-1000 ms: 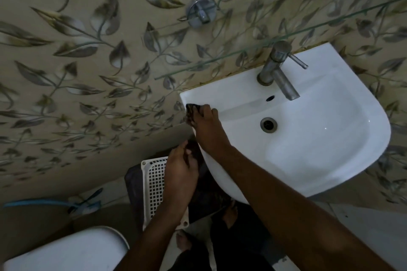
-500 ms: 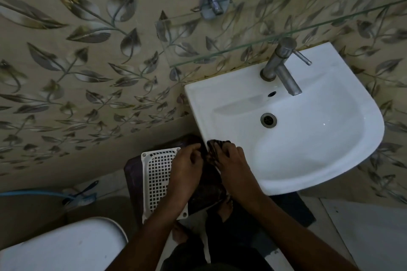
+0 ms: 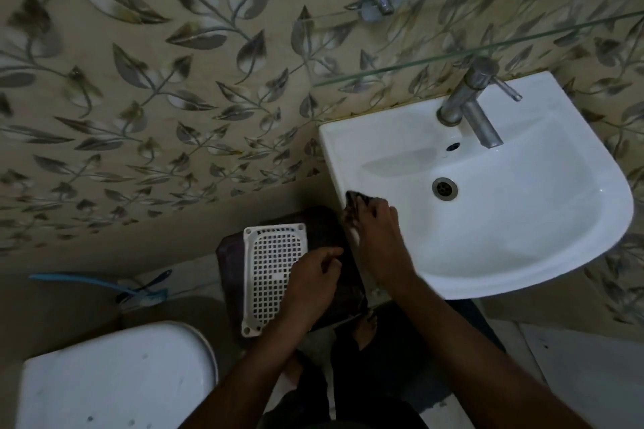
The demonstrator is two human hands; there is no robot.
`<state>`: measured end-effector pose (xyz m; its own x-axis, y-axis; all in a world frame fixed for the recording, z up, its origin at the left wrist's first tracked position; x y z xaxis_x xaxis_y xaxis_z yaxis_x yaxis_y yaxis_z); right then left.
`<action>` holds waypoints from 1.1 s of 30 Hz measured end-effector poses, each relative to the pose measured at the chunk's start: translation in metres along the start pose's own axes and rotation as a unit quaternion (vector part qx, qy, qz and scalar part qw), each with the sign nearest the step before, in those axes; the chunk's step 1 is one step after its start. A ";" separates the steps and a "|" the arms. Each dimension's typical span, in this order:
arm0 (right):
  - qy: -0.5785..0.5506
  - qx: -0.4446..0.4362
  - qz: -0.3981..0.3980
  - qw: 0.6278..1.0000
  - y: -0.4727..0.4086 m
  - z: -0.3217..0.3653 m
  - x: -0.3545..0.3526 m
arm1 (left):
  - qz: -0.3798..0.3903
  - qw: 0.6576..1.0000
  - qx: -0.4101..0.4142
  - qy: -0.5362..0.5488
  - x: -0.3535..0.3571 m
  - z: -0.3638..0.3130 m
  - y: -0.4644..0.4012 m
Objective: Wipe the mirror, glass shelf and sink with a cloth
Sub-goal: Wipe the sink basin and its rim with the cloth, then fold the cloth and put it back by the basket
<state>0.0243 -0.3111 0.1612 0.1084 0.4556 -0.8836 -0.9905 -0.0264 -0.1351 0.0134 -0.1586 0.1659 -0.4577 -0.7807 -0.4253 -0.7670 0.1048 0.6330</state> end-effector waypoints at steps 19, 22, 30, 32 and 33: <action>-0.164 -0.033 0.104 0.980 -0.018 0.101 0.131 | -0.103 0.974 -0.136 0.148 -0.081 0.141 0.012; -0.160 0.001 0.150 0.976 -0.006 0.100 0.175 | -0.089 0.971 -0.164 0.150 -0.081 0.176 0.004; -0.150 0.035 0.251 0.956 0.016 0.075 0.273 | -0.097 0.971 -0.168 0.137 -0.078 0.220 -0.015; -0.134 0.038 0.255 0.957 0.018 0.069 0.290 | -0.099 0.969 -0.174 0.141 -0.075 0.225 -0.021; -0.122 0.041 0.263 0.956 0.019 0.068 0.296 | -0.101 0.969 -0.175 0.143 -0.075 0.227 -0.023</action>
<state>0.0317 -0.1166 -0.0726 -0.4193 0.5931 -0.6874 -0.9072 -0.2441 0.3427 -0.0365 0.0368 0.0363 -0.1319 -0.9075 -0.3987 -0.6056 -0.2447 0.7572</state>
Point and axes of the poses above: each hand's wrist, its own y-axis away from the middle knuckle, its own x-axis out of the palm, z = x × y, the point moved 4 cm from there along -y, towards the middle knuckle, and after that the axes turned 15 degrees about -x, right-handed, at the moved point
